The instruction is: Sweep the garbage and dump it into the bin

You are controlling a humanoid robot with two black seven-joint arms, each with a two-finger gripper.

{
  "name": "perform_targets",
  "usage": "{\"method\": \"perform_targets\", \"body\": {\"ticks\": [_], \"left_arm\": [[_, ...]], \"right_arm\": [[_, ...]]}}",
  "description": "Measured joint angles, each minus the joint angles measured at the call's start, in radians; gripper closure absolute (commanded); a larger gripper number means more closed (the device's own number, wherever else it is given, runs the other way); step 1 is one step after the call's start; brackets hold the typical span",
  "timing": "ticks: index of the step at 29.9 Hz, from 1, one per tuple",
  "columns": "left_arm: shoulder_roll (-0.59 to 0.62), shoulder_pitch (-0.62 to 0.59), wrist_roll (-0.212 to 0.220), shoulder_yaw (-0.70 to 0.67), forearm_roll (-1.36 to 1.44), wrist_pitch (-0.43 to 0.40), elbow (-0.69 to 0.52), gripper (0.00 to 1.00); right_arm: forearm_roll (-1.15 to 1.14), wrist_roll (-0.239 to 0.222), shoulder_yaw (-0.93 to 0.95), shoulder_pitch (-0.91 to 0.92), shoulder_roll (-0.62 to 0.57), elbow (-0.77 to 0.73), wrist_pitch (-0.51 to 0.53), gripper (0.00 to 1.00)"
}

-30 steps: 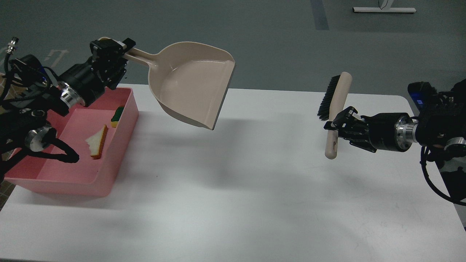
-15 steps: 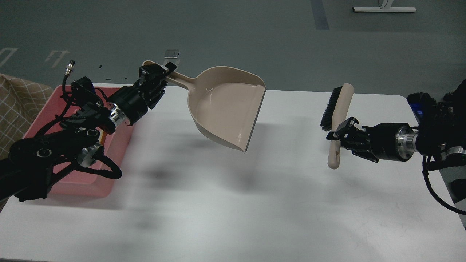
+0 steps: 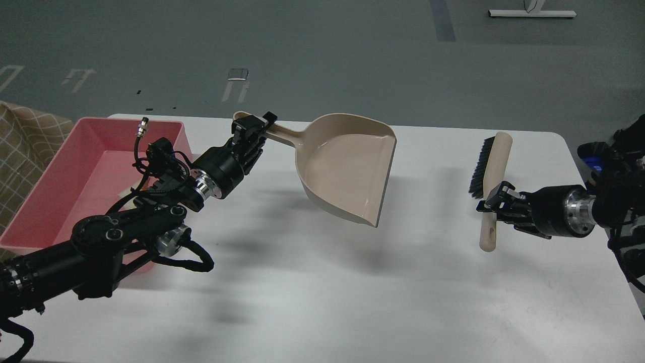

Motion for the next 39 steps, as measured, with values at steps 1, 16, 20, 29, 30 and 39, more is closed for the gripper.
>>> {"method": "perform_targets", "body": {"ticks": [1, 16, 20, 29, 30, 39], "left_arm": [[-0.009, 0.004, 0.0, 0.0, 0.0, 0.009, 0.002, 1.0], [-0.063, 0.046, 0.0, 0.003, 0.0, 0.083, 0.026, 1.0], [-0.074, 0.066, 0.0, 0.003, 0.0, 0.093, 0.043, 1.0], [-0.117, 0.092, 0.0, 0.003, 0.0, 0.103, 0.094, 1.0], [-0.122, 0.093, 0.0, 0.003, 0.0, 0.103, 0.101, 1.0], [-0.152, 0.109, 0.0, -0.002, 0.0, 0.104, 0.157, 1.0]], "right_arm": [[-0.002, 0.0, 0.0, 0.0, 0.0, -0.002, 0.0, 1.0], [-0.052, 0.0, -0.116, 0.036, 0.001, -0.033, 0.0, 1.0], [-0.052, 0.0, -0.131, 0.047, 0.002, -0.042, 0.0, 1.0], [-0.052, 0.0, -0.132, 0.049, 0.002, -0.044, 0.0, 1.0], [-0.052, 0.0, -0.132, 0.049, 0.002, -0.044, 0.0, 1.0], [-0.051, 0.0, -0.132, 0.055, 0.002, -0.044, 0.0, 1.0]]}}
